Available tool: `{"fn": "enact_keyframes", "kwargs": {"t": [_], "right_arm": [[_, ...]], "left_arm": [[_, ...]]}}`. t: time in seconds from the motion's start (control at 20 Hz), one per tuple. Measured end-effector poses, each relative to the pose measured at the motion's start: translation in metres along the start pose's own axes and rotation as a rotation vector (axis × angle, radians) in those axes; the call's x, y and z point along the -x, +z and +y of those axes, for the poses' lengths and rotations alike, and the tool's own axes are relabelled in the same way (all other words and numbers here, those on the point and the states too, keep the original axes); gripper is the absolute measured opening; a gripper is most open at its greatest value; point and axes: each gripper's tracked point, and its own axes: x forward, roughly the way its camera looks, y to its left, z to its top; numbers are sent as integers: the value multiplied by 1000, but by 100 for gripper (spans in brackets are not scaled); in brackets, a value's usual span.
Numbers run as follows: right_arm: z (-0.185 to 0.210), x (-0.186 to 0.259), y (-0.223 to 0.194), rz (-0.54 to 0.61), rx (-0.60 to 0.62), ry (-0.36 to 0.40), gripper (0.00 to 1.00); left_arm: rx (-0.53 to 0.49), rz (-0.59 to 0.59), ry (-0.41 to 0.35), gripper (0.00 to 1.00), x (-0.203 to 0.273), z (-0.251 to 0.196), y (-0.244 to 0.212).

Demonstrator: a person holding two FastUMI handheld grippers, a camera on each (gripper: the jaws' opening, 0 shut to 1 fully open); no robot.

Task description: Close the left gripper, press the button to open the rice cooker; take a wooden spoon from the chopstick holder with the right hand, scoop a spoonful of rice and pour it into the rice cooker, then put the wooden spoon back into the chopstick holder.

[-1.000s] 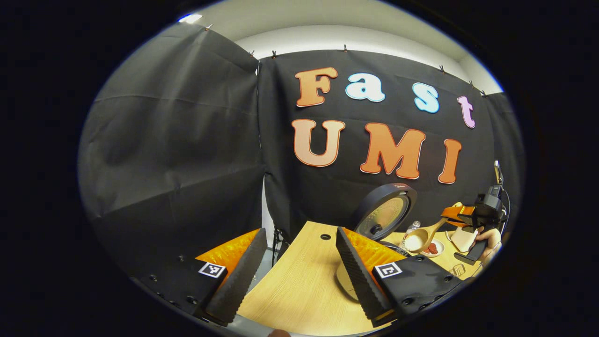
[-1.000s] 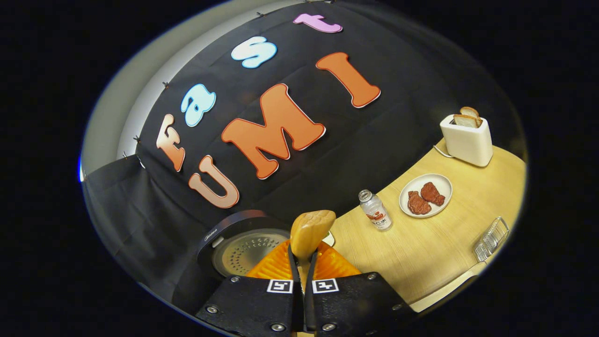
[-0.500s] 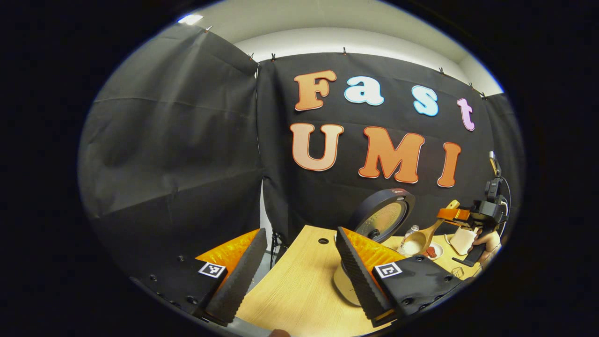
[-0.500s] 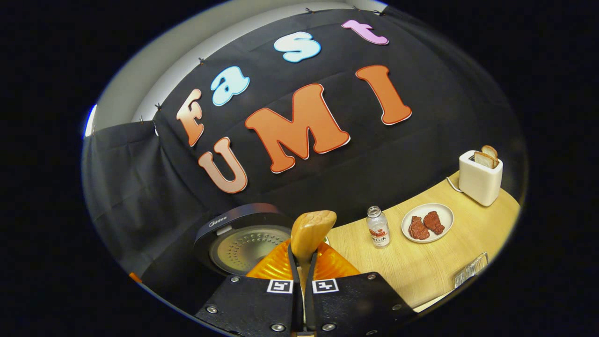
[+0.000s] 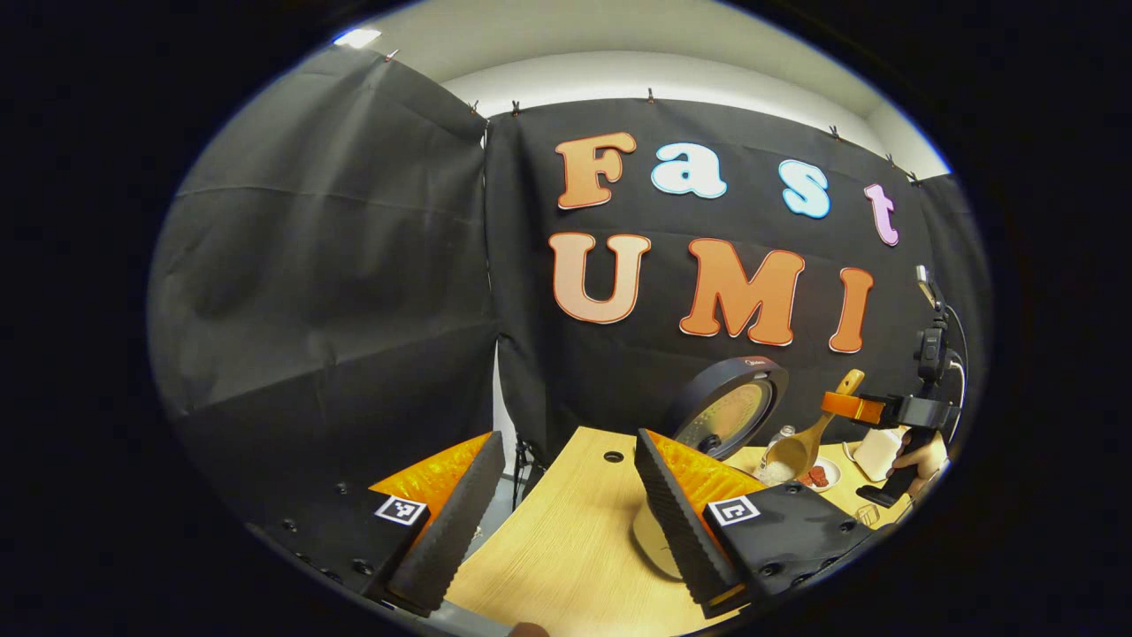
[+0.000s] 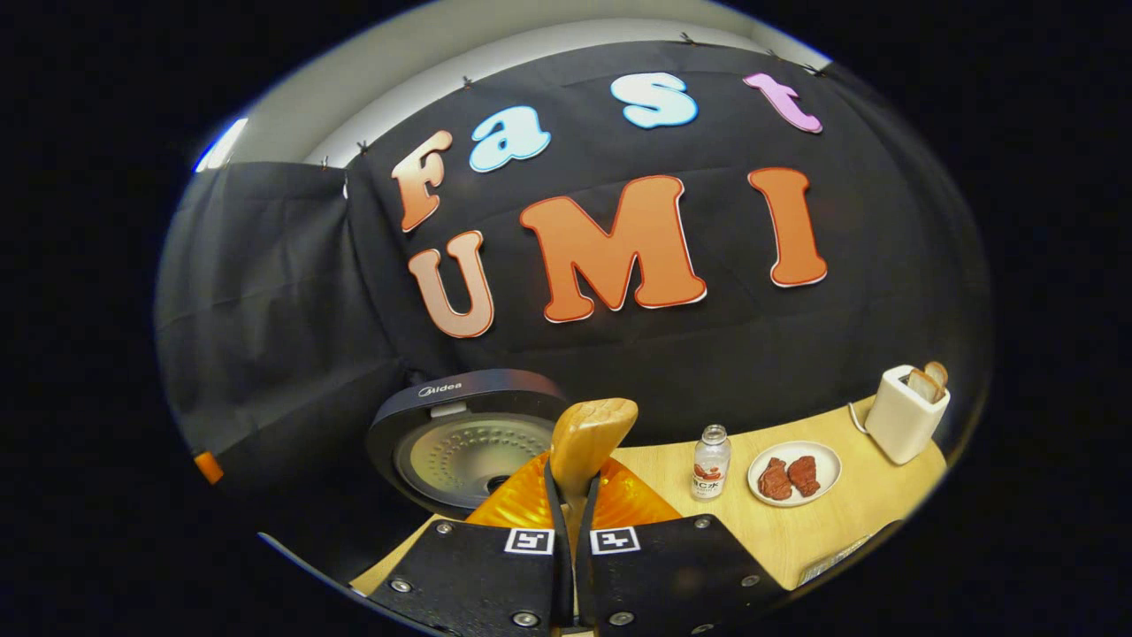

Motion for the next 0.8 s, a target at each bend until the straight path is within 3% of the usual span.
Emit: {"fn": "enact_keyframes", "kwargs": {"t": [0.5,0.8], "right_arm": [[30,-3,-21,23,256,70,1],[27,-6,-29,49,195,82,1]], "left_arm": [[-1,25,11,99,-7,6,-13],[37,-35,-39,100,0,-4,5]]}}
